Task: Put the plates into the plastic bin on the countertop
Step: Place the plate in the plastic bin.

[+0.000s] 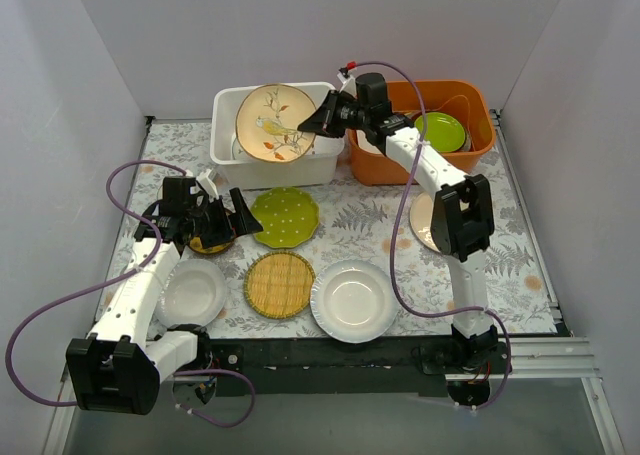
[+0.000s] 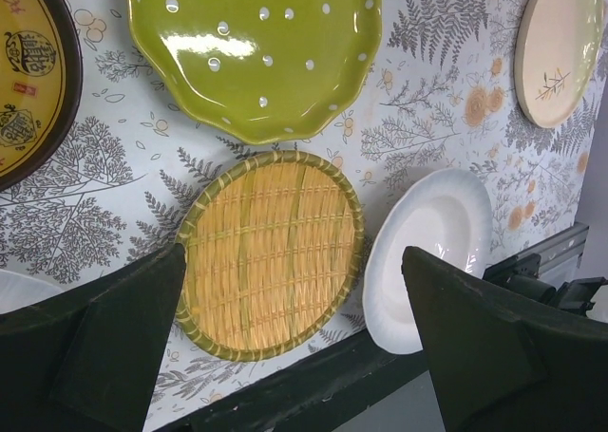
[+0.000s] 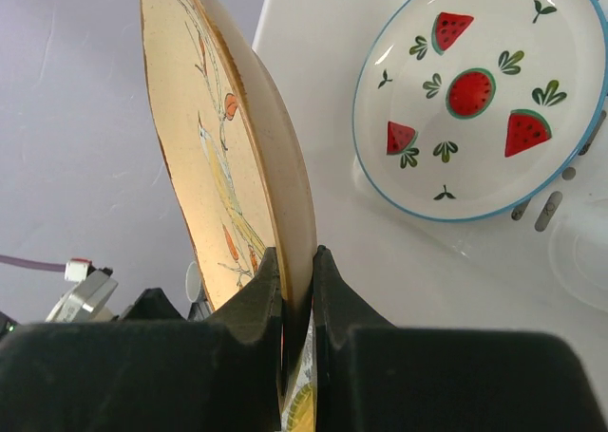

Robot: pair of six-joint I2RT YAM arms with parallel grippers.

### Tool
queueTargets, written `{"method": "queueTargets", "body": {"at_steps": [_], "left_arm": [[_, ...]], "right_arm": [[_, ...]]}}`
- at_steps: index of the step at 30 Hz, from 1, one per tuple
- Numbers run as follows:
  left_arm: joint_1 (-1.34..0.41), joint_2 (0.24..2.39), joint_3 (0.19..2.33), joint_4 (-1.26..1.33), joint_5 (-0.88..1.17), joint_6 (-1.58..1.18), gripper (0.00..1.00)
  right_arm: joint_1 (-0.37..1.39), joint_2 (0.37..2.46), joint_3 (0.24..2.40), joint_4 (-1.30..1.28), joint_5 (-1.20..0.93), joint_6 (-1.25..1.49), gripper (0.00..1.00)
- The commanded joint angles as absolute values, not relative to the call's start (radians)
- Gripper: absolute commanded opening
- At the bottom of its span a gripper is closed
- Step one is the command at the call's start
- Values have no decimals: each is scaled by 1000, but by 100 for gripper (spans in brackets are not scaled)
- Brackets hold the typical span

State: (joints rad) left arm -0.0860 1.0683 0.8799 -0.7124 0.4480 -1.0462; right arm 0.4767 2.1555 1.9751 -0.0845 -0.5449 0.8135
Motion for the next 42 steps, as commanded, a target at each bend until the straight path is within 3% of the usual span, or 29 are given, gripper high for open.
{"method": "queueTargets", "body": {"at_steps": [1, 30, 42], "left_arm": [[-78, 1048, 887, -735, 463, -1020, 98], [-77, 1035, 877, -735, 480, -1019, 98], [-75, 1034, 876, -735, 476, -1020, 98]], "right_arm": [[482, 2183, 2132, -26, -549, 887, 1], [561, 2299, 2194, 83, -196, 924, 1], [577, 2345, 2215, 55, -149, 888, 1]]}}
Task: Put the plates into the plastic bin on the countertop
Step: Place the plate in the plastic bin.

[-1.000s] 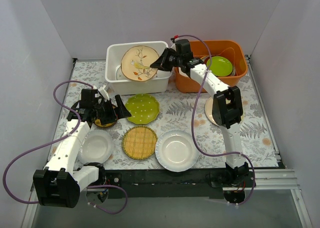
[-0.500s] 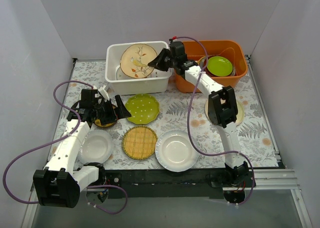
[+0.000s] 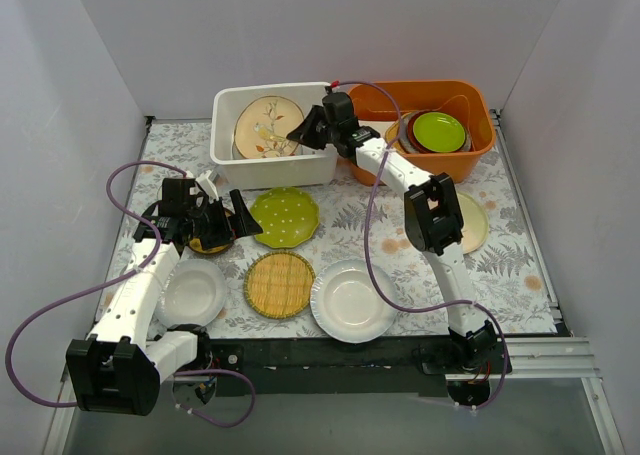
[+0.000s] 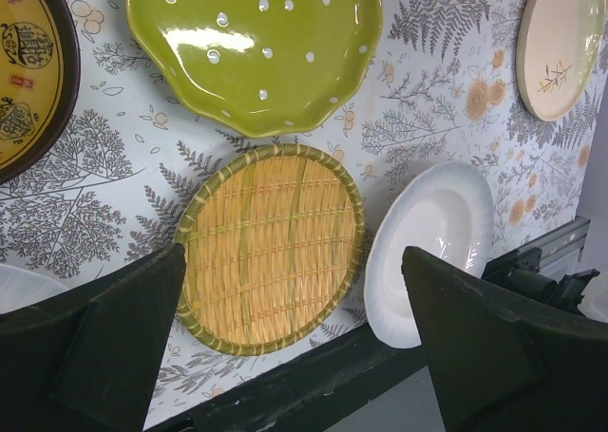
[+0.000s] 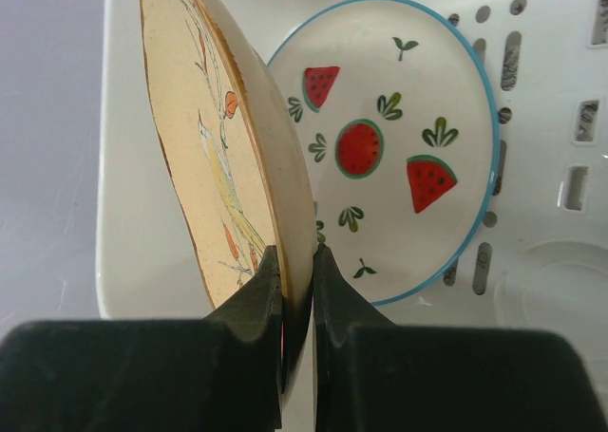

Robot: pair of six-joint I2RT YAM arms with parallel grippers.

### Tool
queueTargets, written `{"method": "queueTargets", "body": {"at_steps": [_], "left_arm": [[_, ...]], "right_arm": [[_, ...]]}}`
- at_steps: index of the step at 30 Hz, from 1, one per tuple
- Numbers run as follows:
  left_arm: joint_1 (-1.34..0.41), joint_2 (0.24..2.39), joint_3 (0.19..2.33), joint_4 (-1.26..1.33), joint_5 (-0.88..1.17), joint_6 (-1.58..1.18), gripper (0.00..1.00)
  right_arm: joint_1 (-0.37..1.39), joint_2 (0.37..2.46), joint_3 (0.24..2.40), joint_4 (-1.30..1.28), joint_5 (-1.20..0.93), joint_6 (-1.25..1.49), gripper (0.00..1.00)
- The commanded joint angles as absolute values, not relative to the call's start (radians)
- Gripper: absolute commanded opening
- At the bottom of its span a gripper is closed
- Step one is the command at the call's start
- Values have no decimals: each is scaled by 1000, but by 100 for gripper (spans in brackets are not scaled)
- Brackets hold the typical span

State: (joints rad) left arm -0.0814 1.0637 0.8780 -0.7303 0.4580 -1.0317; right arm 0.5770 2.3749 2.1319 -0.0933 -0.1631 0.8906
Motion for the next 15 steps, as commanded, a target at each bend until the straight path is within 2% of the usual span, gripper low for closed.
{"method": "queueTargets", "body": {"at_steps": [1, 12, 15], "left_arm": [[-75, 1034, 877, -735, 477, -1020, 98], [-77, 1035, 877, -735, 474, -1020, 98], [-75, 1038, 877, -736, 474, -1020, 98]], "right_arm": [[578, 2345, 2214, 51, -146, 884, 1], [580, 2390, 2224, 28, -127, 857, 2], [581, 2402, 2223, 20, -141, 857, 9]]}}
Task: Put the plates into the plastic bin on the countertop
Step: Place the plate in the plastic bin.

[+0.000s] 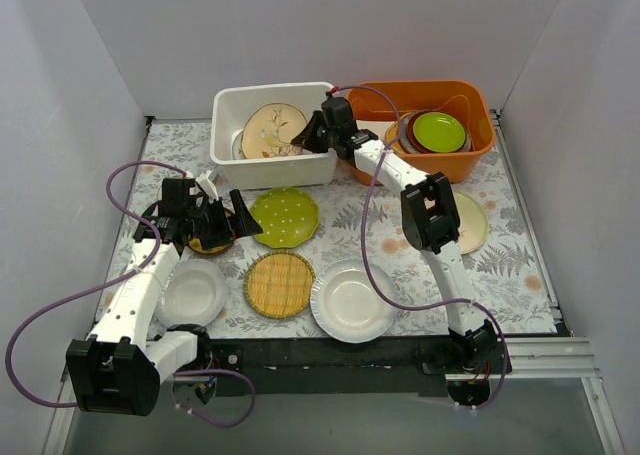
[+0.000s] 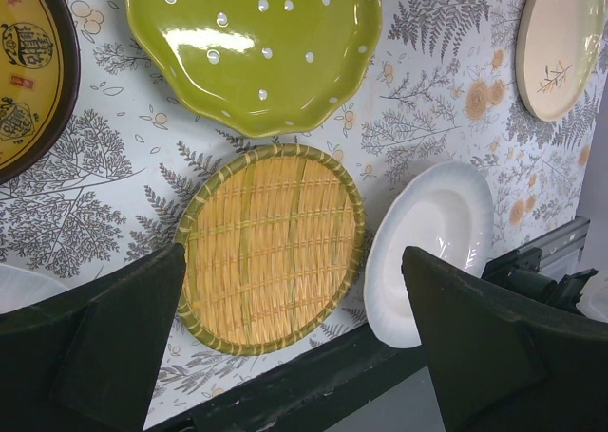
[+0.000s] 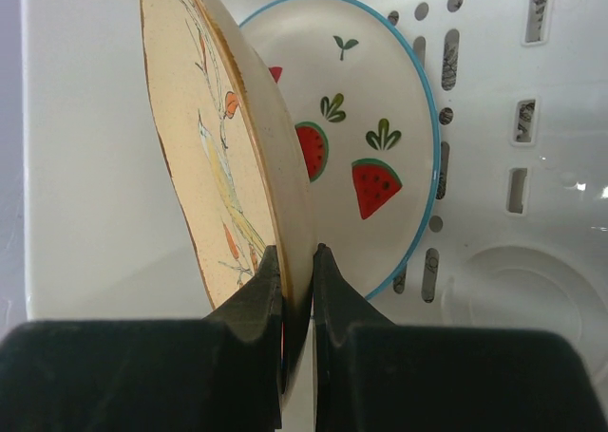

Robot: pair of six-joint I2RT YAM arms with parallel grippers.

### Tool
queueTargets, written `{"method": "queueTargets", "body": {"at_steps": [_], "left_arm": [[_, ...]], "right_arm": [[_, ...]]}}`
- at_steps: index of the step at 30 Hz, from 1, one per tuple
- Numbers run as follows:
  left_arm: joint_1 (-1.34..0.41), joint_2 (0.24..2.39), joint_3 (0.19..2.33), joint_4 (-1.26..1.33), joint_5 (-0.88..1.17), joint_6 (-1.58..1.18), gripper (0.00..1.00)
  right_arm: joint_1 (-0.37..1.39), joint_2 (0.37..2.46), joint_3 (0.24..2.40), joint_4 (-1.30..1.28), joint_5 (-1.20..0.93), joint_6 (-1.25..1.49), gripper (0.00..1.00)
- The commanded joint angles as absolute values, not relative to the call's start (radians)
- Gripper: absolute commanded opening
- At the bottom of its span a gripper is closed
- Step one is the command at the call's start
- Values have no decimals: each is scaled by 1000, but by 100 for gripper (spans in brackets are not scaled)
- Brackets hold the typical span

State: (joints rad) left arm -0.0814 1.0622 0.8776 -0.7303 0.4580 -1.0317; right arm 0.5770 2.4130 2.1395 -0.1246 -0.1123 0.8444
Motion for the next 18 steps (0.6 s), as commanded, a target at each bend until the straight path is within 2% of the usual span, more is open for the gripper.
{"method": "queueTargets", "body": {"at_steps": [1, 7, 14, 18], "left_arm": [[-75, 1039, 877, -735, 474, -1022, 98], [-77, 1040, 877, -736, 472, -1022, 98], [-77, 1045, 877, -736, 472, -1022, 98], [-77, 1046, 877, -738, 468, -1022, 98]], "right_arm": [[580, 2404, 2221, 18, -143, 854, 11], [580, 2421, 2210, 6, -153, 861, 11], [580, 2422, 2192, 6, -172, 857, 27], [578, 2421, 2184, 2, -175, 874, 31]]}}
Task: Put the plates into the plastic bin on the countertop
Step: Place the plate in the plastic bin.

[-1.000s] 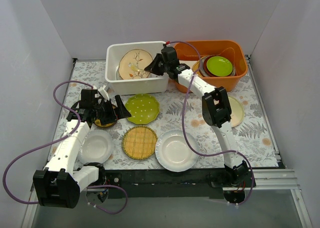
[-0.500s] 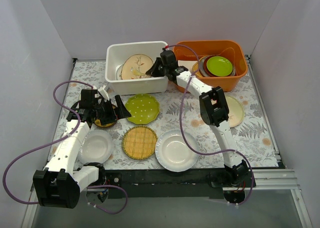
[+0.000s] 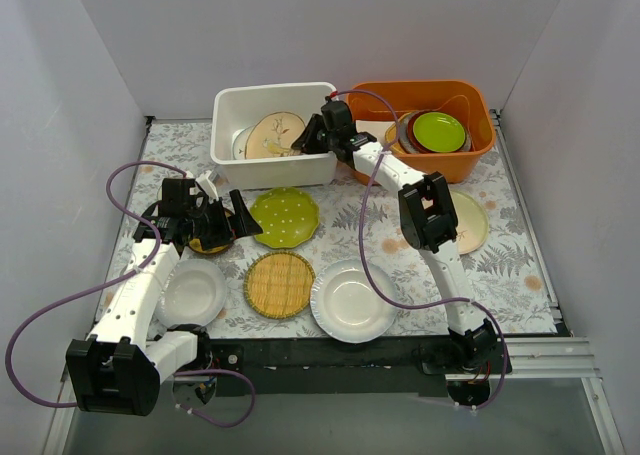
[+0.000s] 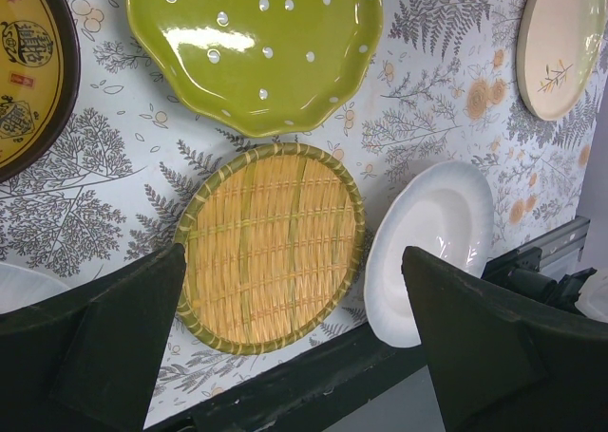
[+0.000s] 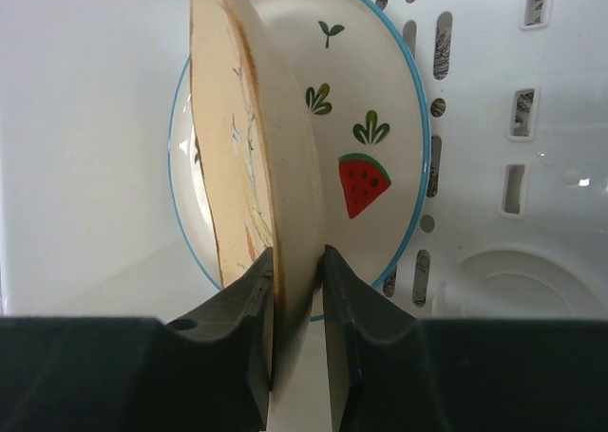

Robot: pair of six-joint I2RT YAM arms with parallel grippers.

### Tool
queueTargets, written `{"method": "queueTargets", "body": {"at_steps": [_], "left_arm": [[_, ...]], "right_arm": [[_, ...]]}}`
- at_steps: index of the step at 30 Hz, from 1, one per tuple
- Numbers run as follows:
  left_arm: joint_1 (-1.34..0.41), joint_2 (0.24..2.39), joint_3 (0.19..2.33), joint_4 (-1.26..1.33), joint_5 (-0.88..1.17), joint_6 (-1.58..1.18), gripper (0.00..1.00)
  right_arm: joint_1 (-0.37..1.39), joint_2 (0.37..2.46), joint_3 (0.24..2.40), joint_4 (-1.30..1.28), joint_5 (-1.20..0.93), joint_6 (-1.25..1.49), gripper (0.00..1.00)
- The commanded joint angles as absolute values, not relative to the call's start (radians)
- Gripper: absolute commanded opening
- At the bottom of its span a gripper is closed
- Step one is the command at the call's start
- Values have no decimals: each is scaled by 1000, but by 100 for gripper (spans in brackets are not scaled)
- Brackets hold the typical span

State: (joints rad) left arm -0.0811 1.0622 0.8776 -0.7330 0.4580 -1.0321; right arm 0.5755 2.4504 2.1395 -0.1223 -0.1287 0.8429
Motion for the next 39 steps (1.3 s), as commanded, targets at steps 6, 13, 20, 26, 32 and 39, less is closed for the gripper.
{"method": "queueTargets", "body": {"at_steps": [6, 13, 20, 26, 32, 39], "left_arm": [[-77, 1051, 879, -739, 466, -1022, 98], [-77, 1054, 877, -739, 465, -1022, 98], [-75, 1054, 877, -741, 465, -1022, 98], [-75, 1054, 879, -739, 466, -1020, 98], [-72, 1048, 879, -739, 468, -1020, 98], [-71, 1045, 877, -739, 469, -1017, 98]], "right_arm": [[574, 2416, 2168, 2, -189, 882, 50], [568, 2390, 2165, -67, -144, 873, 60], [563, 2353, 2115, -112, -133, 888, 72], [557, 2323, 2088, -146, -138, 902, 77], [548, 2298, 2111, -213, -126, 900, 82], [549, 2260, 2121, -287, -89, 868, 85]]}}
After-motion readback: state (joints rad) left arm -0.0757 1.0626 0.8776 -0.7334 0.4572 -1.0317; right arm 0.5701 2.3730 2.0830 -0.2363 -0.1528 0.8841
